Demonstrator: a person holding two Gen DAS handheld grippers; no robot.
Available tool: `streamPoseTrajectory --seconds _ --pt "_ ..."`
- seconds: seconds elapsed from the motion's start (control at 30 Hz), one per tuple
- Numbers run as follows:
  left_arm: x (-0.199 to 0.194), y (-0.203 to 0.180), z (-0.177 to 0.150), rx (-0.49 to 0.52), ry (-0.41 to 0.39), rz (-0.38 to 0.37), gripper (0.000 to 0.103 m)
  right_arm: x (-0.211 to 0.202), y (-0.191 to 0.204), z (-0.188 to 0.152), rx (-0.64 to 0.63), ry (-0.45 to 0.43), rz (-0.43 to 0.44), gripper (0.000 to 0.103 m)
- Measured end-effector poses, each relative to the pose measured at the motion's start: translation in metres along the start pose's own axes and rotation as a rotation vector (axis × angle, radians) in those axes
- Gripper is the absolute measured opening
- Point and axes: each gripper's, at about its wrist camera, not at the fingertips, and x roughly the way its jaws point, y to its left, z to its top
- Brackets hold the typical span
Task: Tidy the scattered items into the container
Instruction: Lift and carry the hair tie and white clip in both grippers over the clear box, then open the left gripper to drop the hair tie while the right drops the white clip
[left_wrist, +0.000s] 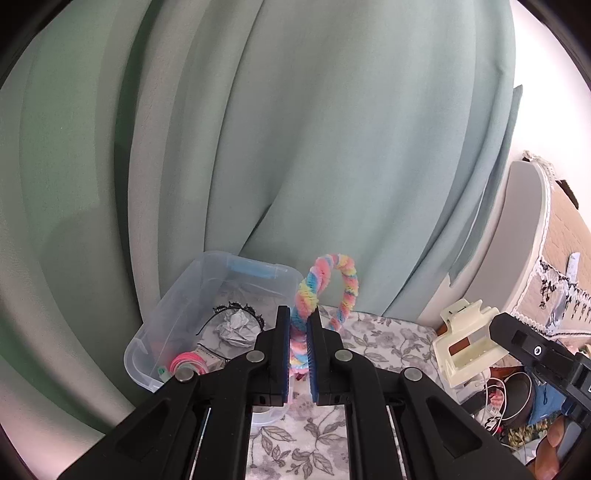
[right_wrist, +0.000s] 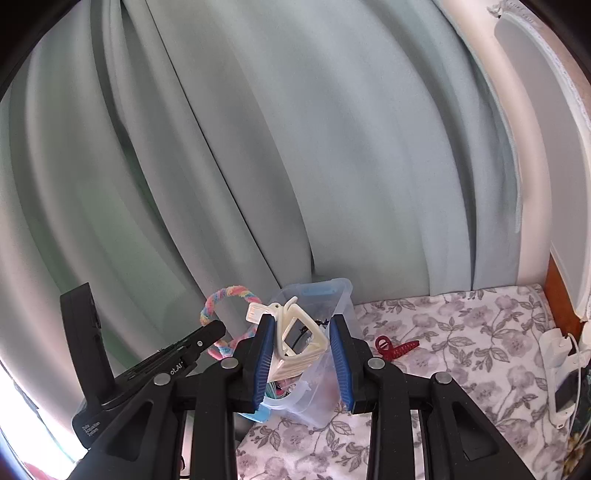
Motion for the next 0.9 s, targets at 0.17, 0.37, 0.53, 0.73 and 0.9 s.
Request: streamPoseTrajectory --seconds 0.17,0.37,0.53,0.73,0.9 --pt "0.011 0.025 -0.001 -0.045 0.016 0.019 0.008 0.032 0.019 0.0 -0.025 0.055 0.006 0.033" --pt "0.027 0.053 -0.004 -0.092 0.047 0.043 0.008 0.071 0.034 -0.005 -0.047 0.122 0.015 0.033" --pt "0.042 0.071 -0.007 -0.125 0.071 0.062 0.008 0.1 0.041 -0.008 -0.062 0.166 0.021 0.033" --pt "0.06 0.088 -0.009 -0.155 0.102 0.086 0.008 0.131 0.047 -0.013 -0.072 0.206 0.03 0.033" --pt "0.073 0.096 -0.009 -0.174 0.12 0.101 0.008 0.156 0.048 -0.021 -0.072 0.243 0.036 0.033"
